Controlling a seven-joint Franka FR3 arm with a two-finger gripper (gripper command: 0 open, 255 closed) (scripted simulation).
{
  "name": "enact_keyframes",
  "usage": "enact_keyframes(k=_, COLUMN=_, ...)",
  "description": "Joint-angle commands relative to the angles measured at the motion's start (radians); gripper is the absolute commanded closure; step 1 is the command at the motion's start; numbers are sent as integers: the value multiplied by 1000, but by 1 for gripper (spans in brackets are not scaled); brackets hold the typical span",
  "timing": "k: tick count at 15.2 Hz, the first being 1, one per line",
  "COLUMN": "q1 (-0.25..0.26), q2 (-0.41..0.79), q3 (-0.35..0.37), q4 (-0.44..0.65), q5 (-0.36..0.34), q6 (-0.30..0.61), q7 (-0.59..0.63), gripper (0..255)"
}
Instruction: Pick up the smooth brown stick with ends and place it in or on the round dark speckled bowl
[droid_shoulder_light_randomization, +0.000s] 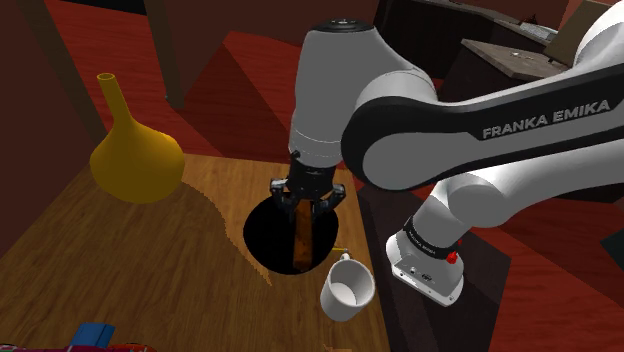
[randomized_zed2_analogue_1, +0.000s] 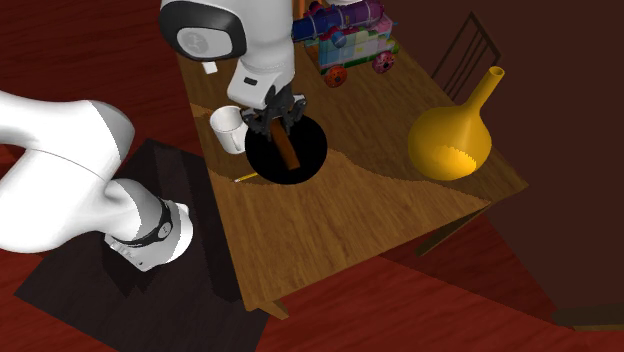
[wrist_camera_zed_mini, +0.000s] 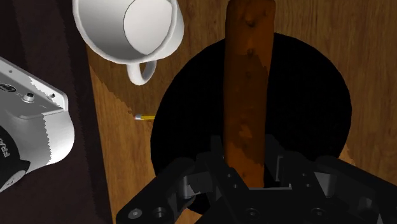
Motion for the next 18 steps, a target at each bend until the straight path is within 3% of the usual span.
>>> enact_keyframes(k=1, q1=-2, q2=20, q3=17, q4=-15, q5=9, q6=36, q7=-1, gripper=255)
enact_keyframes(k=3, q1=-6, q2=48, q3=38, q4=-33, q5=20, q6=82, q7=-3, gripper=255)
enact_keyframes(k=11, q1=-6, q2=48, q3=37, q4=-33, q5=20, q6=82, q7=-2, gripper=255)
enact_keyframes(k=12, q1=-4, q2=45, q3=36, q4=-34, q5=21, q6=81, q7=-2, gripper=0)
enact_keyframes(k=17, q1=-6, q2=48, q3=37, q4=-33, q5=20, q6=82, q7=-2, gripper=0)
enact_keyframes(k=18, q1=-3, q2=21, q3=16, q4=-15, q5=9, q6=38, q7=-2, gripper=0)
